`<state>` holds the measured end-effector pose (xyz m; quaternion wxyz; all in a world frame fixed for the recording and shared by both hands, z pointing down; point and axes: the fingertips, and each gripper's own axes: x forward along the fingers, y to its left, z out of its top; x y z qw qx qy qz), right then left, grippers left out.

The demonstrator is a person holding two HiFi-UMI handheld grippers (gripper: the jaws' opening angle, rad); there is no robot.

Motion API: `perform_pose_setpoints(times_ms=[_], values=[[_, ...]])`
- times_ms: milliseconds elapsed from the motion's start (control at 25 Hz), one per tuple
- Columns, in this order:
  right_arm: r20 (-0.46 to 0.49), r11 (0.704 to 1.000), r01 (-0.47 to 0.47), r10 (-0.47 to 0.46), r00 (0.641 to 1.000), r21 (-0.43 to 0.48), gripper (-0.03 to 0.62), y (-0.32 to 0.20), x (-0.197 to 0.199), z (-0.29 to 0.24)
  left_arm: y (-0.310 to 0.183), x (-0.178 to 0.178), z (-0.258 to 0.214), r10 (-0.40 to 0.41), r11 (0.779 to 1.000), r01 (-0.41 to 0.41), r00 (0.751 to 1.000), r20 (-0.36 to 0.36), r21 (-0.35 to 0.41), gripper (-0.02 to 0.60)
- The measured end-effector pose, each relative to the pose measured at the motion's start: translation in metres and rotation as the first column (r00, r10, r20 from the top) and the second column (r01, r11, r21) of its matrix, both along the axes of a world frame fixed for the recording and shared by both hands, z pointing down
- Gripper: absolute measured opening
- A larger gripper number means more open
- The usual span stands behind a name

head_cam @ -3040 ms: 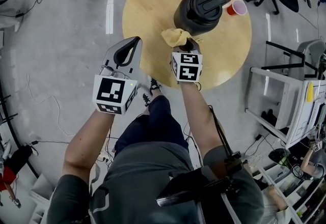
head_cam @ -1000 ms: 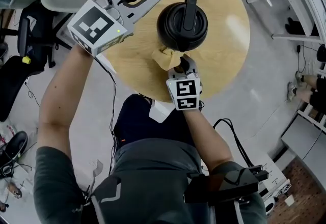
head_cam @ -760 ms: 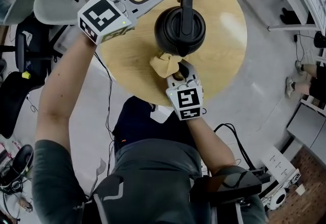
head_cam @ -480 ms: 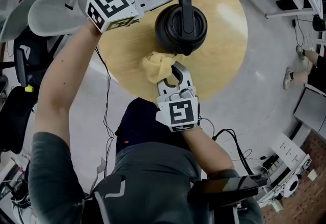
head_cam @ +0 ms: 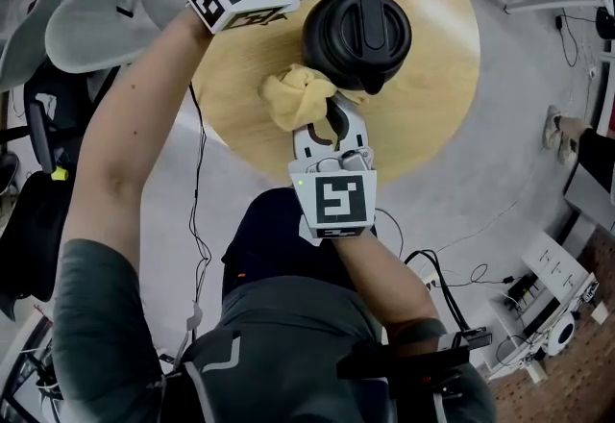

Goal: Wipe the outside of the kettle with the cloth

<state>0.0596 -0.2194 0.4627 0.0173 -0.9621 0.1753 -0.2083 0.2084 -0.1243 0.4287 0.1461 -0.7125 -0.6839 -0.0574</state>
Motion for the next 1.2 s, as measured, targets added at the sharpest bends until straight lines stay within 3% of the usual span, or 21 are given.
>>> perform_pose_setpoints(times_ms=[80, 200, 320, 520, 640, 880, 1040, 1200], values=[[0.035, 1.000, -0.011, 0.010, 0.999, 0.009, 0.064, 0.006, -0.004, 0.004, -0.002, 0.001, -0.001, -0.015, 1.000, 0.015, 1.000, 0.008, -0.001, 0.112], [-0.020, 1.000, -0.007, 0.007, 1.000, 0.009, 0.063, 0.012, -0.003, 0.004, -0.011, 0.003, -0.001, -0.058, 0.998, 0.058, 0.998, 0.004, 0.017, 0.110], [-0.004, 1.000, 0.002, -0.002, 1.000, -0.013, 0.063, 0.011, -0.010, 0.010, -0.035, 0.001, 0.001, -0.119, 0.992, 0.119, 0.993, -0.003, 0.045, 0.109], [0.021, 1.000, -0.008, 0.008, 1.000, -0.012, 0.063, 0.037, -0.013, 0.023, -0.058, -0.003, -0.004, -0.262, 0.963, 0.261, 0.965, 0.008, 0.070, 0.109], [0.080, 0.999, -0.028, 0.029, 0.996, -0.016, 0.063, 0.058, -0.015, 0.043, -0.074, -0.010, -0.005, -0.377, 0.924, 0.375, 0.926, 0.016, 0.072, 0.109], [0.201, 0.999, -0.017, 0.023, 0.979, -0.032, 0.063, 0.087, -0.007, 0.082, -0.107, -0.032, -0.006, -0.573, 0.818, 0.568, 0.818, 0.043, 0.096, 0.110], [0.293, 0.998, 0.031, -0.016, 0.956, -0.046, 0.063, 0.098, 0.002, 0.105, -0.122, -0.047, -0.007, -0.658, 0.752, 0.648, 0.750, 0.070, 0.120, 0.114], [0.294, 0.996, 0.076, -0.060, 0.954, -0.045, 0.063, 0.098, 0.009, 0.102, -0.137, -0.060, -0.007, -0.720, 0.693, 0.706, 0.687, 0.095, 0.147, 0.115]])
